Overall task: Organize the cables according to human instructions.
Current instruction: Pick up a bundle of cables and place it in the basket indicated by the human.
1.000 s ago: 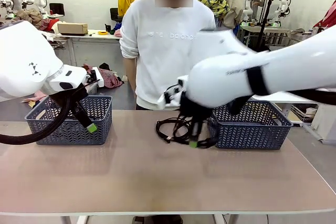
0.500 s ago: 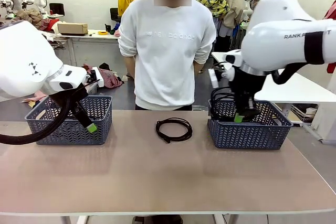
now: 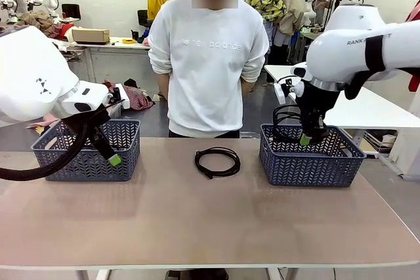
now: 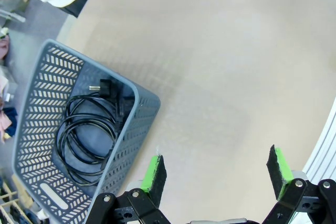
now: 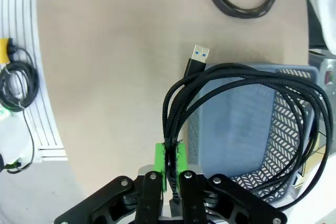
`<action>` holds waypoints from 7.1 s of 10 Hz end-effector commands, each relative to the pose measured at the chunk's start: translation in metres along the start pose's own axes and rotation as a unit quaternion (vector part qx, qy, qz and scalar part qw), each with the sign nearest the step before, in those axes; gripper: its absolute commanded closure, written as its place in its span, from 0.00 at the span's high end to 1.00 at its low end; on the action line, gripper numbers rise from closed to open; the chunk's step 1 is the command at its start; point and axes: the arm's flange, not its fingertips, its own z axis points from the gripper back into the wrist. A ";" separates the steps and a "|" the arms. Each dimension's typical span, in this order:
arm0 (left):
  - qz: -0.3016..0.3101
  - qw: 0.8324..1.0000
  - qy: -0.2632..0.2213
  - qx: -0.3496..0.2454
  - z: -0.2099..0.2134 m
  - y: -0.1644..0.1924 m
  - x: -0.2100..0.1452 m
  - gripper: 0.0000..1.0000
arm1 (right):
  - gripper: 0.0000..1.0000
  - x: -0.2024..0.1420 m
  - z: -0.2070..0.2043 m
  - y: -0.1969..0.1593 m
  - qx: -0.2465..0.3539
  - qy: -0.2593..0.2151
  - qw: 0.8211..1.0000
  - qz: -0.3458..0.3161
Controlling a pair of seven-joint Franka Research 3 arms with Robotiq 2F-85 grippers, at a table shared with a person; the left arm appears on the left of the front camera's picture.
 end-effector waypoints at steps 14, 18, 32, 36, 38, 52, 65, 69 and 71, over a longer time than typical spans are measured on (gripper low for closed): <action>0.002 1.000 0.000 0.003 0.001 0.001 -0.001 1.00 | 0.10 -0.030 -0.045 -0.074 -0.003 0.005 1.000 -0.012; 0.002 1.000 0.000 0.003 0.001 0.001 -0.001 1.00 | 0.10 -0.038 -0.066 -0.100 -0.012 0.017 1.000 -0.002; 0.002 1.000 0.000 0.003 0.001 0.001 -0.001 1.00 | 1.00 -0.037 -0.068 -0.109 0.014 0.022 1.000 -0.015; 0.002 1.000 0.000 0.003 0.001 0.001 -0.001 1.00 | 1.00 -0.040 -0.064 -0.106 0.009 0.018 0.999 -0.034; 0.002 1.000 0.000 0.003 0.001 0.001 -0.001 1.00 | 1.00 -0.037 -0.073 -0.103 0.014 0.022 1.000 -0.017; 0.002 1.000 0.000 0.003 0.001 0.001 -0.001 1.00 | 1.00 0.045 -0.033 0.033 -0.055 -0.152 0.957 -0.240; 0.002 1.000 0.000 0.003 0.001 0.001 -0.001 1.00 | 1.00 0.062 -0.036 0.051 -0.052 -0.150 0.964 -0.211; 0.002 1.000 0.000 0.003 0.001 0.001 -0.001 1.00 | 1.00 0.062 -0.036 0.051 -0.052 -0.150 0.964 -0.211; 0.002 1.000 0.000 0.003 0.001 0.001 -0.001 1.00 | 1.00 0.062 -0.036 0.051 -0.052 -0.150 0.964 -0.211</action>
